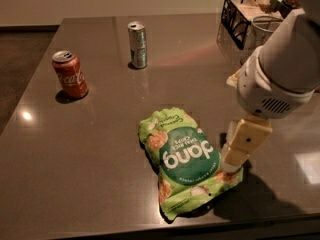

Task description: Pick green rice chip bag

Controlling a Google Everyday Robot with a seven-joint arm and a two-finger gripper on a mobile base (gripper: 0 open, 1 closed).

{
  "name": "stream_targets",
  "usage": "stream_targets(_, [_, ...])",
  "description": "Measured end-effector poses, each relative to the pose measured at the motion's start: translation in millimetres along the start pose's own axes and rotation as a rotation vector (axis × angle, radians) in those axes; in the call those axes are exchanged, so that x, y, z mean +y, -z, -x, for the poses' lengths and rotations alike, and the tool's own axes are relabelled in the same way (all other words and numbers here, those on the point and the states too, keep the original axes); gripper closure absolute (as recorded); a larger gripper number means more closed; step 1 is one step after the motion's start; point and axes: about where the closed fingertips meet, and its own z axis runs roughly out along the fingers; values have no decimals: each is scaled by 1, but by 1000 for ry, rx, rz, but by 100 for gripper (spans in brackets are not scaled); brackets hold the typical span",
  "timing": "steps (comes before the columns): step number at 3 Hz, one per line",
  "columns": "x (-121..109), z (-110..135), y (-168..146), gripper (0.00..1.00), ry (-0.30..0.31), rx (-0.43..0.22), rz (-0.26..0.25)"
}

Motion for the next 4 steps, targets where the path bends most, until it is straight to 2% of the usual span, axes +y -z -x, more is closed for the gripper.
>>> stream_targets(1, [18, 10, -19, 0, -20, -7, 67])
stream_targets(3, [32, 23, -60, 0, -74, 9, 152])
stream_targets(4, [32, 34, -69, 0, -83, 6, 159])
